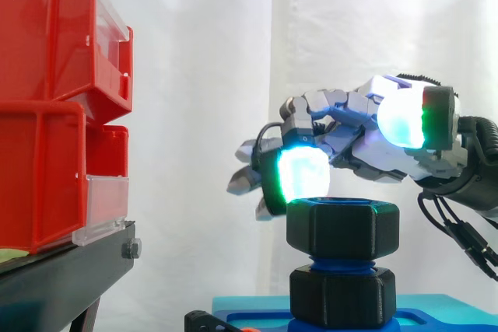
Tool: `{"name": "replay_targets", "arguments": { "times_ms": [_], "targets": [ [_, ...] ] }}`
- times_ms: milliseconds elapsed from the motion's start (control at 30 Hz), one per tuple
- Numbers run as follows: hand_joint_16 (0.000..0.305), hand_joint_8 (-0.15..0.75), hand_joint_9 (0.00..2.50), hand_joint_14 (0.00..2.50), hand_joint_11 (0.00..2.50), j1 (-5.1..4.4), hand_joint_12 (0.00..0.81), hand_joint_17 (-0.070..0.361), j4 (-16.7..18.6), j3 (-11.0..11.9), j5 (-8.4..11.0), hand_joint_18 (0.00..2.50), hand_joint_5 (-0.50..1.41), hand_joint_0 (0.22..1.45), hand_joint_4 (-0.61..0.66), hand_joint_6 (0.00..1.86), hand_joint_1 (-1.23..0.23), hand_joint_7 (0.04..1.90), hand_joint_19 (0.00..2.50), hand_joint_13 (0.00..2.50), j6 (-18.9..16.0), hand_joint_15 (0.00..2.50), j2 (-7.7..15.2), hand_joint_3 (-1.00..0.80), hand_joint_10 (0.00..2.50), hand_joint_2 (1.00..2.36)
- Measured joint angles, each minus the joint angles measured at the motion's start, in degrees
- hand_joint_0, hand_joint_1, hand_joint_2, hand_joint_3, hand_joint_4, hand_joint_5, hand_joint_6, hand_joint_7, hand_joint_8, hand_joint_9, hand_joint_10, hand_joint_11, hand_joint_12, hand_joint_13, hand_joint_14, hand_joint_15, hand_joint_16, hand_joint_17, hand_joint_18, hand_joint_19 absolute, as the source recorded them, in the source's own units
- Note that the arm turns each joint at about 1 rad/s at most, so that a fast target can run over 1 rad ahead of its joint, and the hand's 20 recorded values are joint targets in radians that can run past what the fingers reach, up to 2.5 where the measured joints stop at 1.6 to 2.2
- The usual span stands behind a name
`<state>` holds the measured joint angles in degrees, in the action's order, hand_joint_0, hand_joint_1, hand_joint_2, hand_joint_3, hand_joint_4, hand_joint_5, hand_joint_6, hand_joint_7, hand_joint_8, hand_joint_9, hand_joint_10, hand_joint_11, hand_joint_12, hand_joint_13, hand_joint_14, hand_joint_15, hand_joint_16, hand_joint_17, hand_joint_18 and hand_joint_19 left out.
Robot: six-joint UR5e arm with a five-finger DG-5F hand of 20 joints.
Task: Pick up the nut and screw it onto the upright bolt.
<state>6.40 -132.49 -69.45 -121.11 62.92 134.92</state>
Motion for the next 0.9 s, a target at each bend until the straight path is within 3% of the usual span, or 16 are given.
{"name": "replay_targets", "arguments": {
  "times_ms": [167,300,900],
  "targets": [
    [0.039,0.256,0.71,0.0,0.0,0.01,0.322,0.087,1.9,0.0,-0.37,0.16,-0.16,0.46,0.23,0.5,-0.16,0.86,0.0,0.47,-0.7,0.0,0.0,-0.5,0.0,1.0],
    [0.04,0.253,0.66,0.0,0.0,-0.27,0.326,0.09,3.1,0.0,-1.07,0.14,-0.17,0.46,0.22,0.5,-0.16,0.8,0.0,0.44,-1.2,0.0,0.0,-0.5,0.0,1.0],
    [0.041,0.26,0.63,0.0,0.0,-3.16,0.332,0.093,-1.1,-0.1,-0.04,0.11,-0.16,0.46,0.23,0.5,-0.14,0.82,0.0,0.4,-1.4,0.0,0.0,-0.5,0.0,1.0]
  ]
}}
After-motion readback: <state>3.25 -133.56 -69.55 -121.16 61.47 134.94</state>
